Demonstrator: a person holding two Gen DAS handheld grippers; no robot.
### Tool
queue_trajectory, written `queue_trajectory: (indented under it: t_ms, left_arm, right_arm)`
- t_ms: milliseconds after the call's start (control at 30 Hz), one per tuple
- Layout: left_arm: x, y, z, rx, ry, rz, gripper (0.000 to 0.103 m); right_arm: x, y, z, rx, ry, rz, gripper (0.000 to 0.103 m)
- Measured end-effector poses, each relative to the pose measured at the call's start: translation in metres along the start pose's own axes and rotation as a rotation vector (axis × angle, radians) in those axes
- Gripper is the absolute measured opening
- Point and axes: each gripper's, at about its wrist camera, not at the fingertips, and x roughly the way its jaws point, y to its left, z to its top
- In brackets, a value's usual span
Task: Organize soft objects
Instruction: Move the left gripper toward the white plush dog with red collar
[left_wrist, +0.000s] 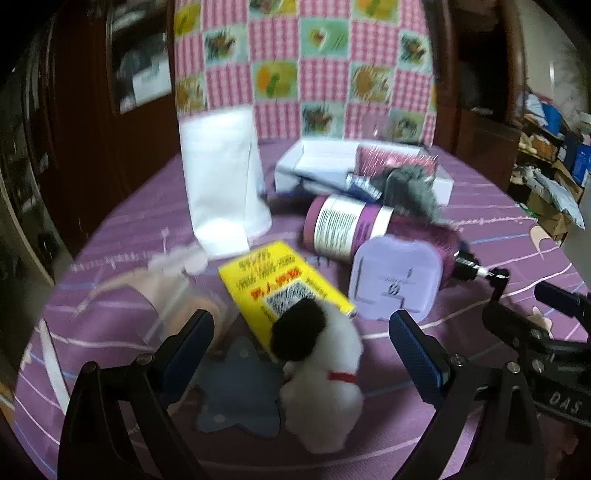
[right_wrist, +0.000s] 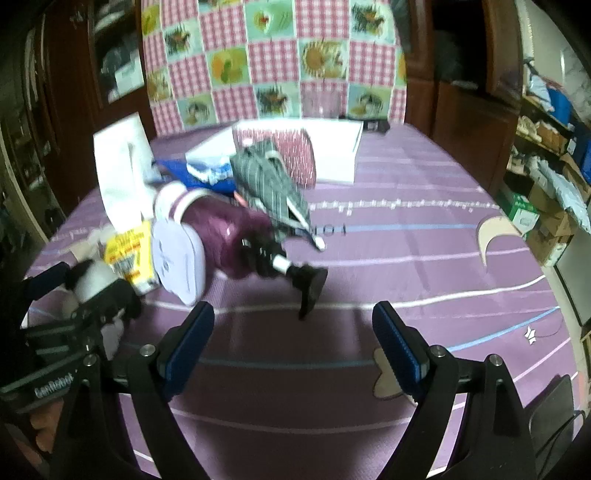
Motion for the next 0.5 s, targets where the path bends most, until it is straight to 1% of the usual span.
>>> queue_trajectory:
  t_ms: [133, 233, 333, 500]
  left_arm:
    - [-0.011, 0.000, 0.005, 0.012, -0.060, 0.002, 0.097]
    - [-0.014, 0.000, 0.005, 0.008, -0.078, 0.001, 0.097]
    - [-0.015, 0.001, 0.003, -0.007, -0.087, 0.004, 0.097]
    - [-0.016, 0.005, 0.004, -0.030, -0.097, 0.011, 0.097]
  right_arm:
    - [-0.016, 0.000, -0.001, 0.001, -0.101, -0.008, 0.087]
    - [-0.026, 0.003, -0.001, -0.012, -0.159, -0.008, 0.087]
    - [-0.031, 0.007, -0.001, -0.035, -0.186, -0.011, 0.087]
    - [-0.034, 0.008, -0.002, -0.052, -0.205, -0.015, 0.087]
